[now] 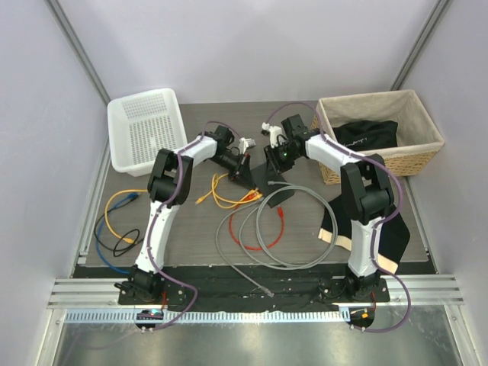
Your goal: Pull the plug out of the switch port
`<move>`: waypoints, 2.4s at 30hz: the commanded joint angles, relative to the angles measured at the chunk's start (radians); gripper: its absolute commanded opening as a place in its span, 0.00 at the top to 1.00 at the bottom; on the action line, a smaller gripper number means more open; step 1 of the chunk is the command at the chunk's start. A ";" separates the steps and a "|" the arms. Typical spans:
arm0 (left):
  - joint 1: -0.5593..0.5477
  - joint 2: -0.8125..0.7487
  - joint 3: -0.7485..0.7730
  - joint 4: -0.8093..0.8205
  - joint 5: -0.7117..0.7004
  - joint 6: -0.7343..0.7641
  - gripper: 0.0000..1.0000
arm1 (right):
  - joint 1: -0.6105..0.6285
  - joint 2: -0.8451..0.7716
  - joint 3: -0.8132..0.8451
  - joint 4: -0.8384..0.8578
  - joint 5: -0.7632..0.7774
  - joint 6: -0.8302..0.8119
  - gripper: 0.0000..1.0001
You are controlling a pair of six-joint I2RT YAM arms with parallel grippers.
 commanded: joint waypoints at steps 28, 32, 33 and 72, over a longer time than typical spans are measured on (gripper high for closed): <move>0.022 0.088 0.262 -0.393 -0.056 0.324 0.61 | 0.015 0.044 -0.082 0.005 0.110 -0.073 0.69; 0.025 0.080 0.217 -0.302 -0.019 0.252 0.50 | 0.015 0.027 -0.102 0.011 0.116 -0.080 0.68; 0.025 0.085 0.216 -0.290 -0.007 0.238 0.49 | 0.015 0.024 -0.113 0.012 0.118 -0.080 0.68; -0.052 -0.313 -0.228 -0.206 -0.572 0.812 0.39 | 0.017 -0.002 -0.147 0.040 0.133 -0.082 0.67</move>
